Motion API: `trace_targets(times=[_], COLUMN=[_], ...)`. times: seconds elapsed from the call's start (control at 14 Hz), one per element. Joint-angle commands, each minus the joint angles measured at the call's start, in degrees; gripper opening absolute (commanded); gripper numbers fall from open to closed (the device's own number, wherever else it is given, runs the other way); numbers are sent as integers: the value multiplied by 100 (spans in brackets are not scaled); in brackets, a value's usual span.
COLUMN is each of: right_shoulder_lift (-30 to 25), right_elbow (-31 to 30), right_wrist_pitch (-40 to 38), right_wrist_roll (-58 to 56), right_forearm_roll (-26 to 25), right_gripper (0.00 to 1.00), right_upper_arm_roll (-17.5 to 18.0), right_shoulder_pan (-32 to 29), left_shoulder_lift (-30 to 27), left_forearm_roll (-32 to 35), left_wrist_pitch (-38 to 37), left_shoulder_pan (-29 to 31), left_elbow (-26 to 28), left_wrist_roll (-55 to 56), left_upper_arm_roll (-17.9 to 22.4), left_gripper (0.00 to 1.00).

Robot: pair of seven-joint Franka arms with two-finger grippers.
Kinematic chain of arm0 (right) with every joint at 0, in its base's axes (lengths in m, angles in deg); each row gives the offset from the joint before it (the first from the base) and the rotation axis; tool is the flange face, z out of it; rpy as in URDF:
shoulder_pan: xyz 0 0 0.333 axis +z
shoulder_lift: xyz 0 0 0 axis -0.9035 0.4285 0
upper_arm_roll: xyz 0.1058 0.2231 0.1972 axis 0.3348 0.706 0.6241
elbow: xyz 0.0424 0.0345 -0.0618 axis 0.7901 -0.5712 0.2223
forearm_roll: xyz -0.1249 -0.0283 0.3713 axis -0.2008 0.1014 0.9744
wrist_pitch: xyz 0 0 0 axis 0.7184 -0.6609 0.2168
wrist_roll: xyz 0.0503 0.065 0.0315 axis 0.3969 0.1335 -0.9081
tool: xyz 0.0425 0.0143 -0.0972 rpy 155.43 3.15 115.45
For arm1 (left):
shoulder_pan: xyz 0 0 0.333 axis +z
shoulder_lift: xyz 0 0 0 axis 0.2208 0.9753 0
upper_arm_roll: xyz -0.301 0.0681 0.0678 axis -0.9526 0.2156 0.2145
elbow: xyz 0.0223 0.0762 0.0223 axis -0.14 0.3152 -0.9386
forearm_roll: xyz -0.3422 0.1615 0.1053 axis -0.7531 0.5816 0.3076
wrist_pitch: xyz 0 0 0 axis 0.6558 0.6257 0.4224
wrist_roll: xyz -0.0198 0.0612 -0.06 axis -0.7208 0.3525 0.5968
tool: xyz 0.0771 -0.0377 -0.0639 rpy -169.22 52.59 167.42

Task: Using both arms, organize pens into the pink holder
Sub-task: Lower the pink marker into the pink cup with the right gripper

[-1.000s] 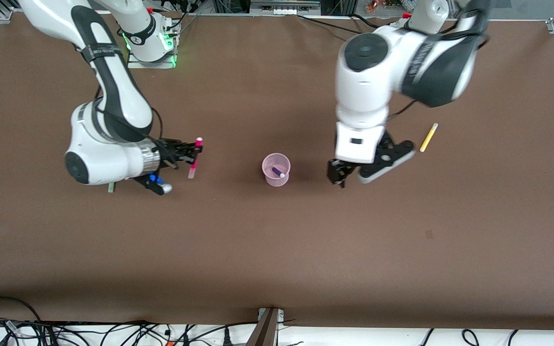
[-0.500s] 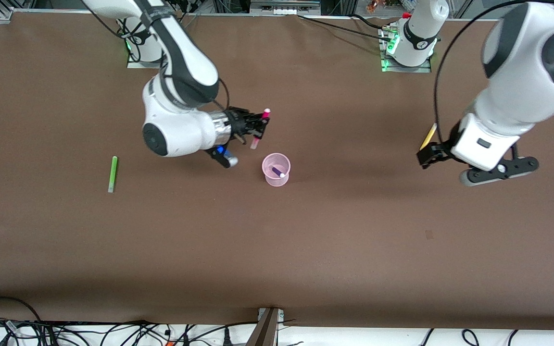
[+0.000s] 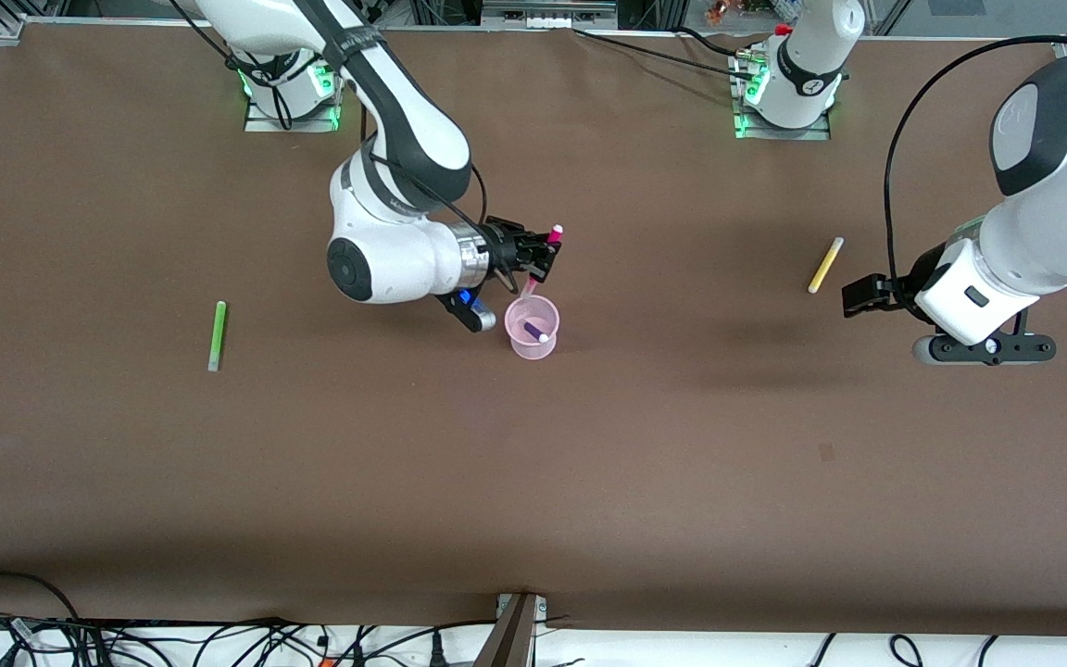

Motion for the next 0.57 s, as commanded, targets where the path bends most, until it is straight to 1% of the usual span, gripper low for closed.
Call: trace_targets(times=[0.0,0.14,0.29,0.5], right_shoulder_lift=[479,611,682,735], right_elbow=[473,474,474,482], right_wrist_pitch=[-51,-42,72,266], right_wrist_roll=[129,76,50,-161], right_forearm_roll=[-1,-264,-292,-300], right_gripper=[9,9,9,10], right_upper_arm_roll=[-97,-97,-97,-97], right_shoulder_pan=[111,111,111,111], left_shoulder_lift=[-721,-686,-651,-625], left_forearm_roll=[-198,-198,-198,-110], left_wrist_pitch=[860,888,888,827], left_shoulder_pan=[123,114,114,114], left_elbow=[1167,1116,1046,897], left_wrist_roll=[-200,-252,-331,-1015], left_upper_arm_roll=[-68,-68,-60,-25], left_gripper=[100,100,100,100])
